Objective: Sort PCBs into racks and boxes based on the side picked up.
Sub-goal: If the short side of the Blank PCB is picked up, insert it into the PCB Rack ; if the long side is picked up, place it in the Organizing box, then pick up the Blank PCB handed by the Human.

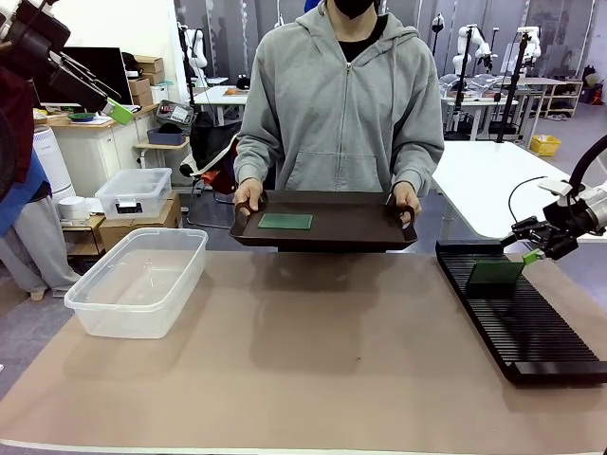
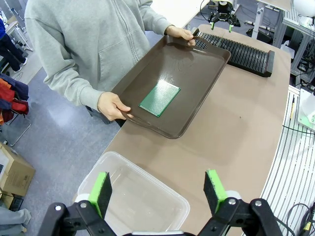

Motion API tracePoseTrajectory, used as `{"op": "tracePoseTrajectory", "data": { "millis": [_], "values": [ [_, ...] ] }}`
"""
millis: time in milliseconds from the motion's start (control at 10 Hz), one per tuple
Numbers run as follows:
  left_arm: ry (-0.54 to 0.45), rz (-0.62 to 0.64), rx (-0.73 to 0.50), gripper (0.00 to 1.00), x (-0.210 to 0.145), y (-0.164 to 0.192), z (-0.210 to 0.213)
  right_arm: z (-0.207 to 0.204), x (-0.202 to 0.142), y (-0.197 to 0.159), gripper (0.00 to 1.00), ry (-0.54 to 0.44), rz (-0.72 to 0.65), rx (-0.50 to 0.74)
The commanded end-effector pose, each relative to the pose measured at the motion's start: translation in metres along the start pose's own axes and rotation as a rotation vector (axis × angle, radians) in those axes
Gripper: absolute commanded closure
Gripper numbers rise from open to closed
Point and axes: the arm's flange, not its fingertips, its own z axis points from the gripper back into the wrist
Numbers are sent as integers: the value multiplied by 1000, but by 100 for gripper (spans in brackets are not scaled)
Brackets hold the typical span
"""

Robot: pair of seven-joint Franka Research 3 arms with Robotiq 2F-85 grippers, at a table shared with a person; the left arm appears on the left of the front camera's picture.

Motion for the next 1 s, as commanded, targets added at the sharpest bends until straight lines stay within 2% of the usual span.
{"op": "tracePoseTrajectory", "data": {
  "millis": [0, 100, 200, 900],
  "values": [
    [1, -3, -8, 0, -1, -1, 1, 1, 2, 7, 0, 31, 9, 21],
    [1, -3, -8, 0, -1, -1, 1, 2, 5, 9, 0, 38, 12, 13],
    [1, -3, -8, 0, -1, -1, 1, 2, 3, 0, 0, 3, 3, -1],
    [1, -3, -8, 0, -1, -1, 1, 2, 3, 0, 0, 3, 3, -1]
  ]
}}
